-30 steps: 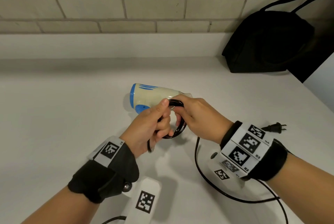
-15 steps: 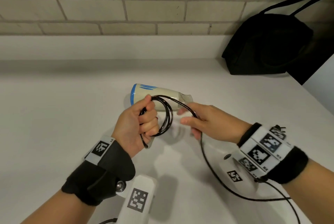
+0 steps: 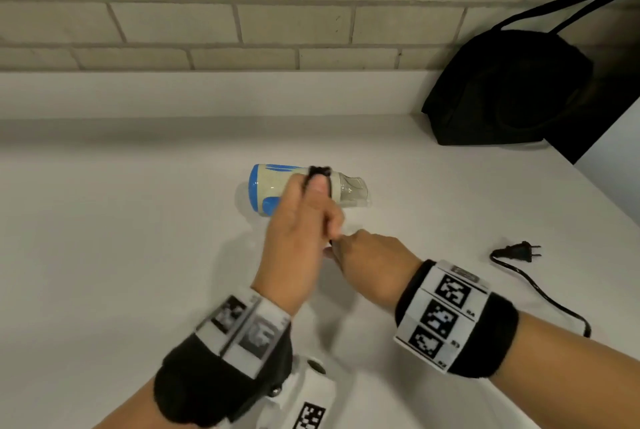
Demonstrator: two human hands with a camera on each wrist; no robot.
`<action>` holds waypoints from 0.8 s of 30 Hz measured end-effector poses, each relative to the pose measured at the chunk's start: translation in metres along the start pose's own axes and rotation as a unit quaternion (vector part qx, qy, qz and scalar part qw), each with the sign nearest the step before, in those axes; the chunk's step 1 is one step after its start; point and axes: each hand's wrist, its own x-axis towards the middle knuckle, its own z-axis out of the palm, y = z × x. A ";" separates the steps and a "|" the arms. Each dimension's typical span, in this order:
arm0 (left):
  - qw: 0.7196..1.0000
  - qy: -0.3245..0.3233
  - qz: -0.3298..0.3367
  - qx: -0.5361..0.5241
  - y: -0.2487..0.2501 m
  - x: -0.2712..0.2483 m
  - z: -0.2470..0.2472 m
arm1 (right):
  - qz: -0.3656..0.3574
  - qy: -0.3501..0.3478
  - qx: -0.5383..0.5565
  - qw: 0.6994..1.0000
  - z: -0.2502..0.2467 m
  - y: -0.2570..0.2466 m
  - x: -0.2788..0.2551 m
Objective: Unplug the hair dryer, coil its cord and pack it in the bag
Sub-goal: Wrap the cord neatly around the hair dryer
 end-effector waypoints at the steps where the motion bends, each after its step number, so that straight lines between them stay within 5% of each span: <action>1: 0.997 -0.032 0.049 0.058 -0.002 -0.005 0.006 | -0.016 -0.009 0.001 1.000 -0.004 -0.005 0.000; 4: 0.979 -0.086 0.122 0.138 -0.015 -0.007 0.005 | -0.071 -0.029 0.015 0.997 -0.012 -0.012 -0.007; 9: 0.970 -0.117 0.102 0.189 -0.027 -0.005 -0.006 | -0.146 -0.039 0.089 0.985 -0.015 -0.009 -0.023; 16: 0.935 -0.144 0.104 0.307 -0.031 -0.004 -0.018 | -0.078 -0.007 0.007 0.997 -0.038 0.001 -0.047; 21: 0.978 -0.158 -0.072 0.114 -0.025 -0.003 -0.020 | -0.041 0.151 -0.078 0.985 -0.049 0.026 -0.043; 24: 0.967 -0.227 -0.111 0.022 -0.020 0.000 -0.024 | -0.093 0.153 0.104 0.978 -0.046 0.032 -0.031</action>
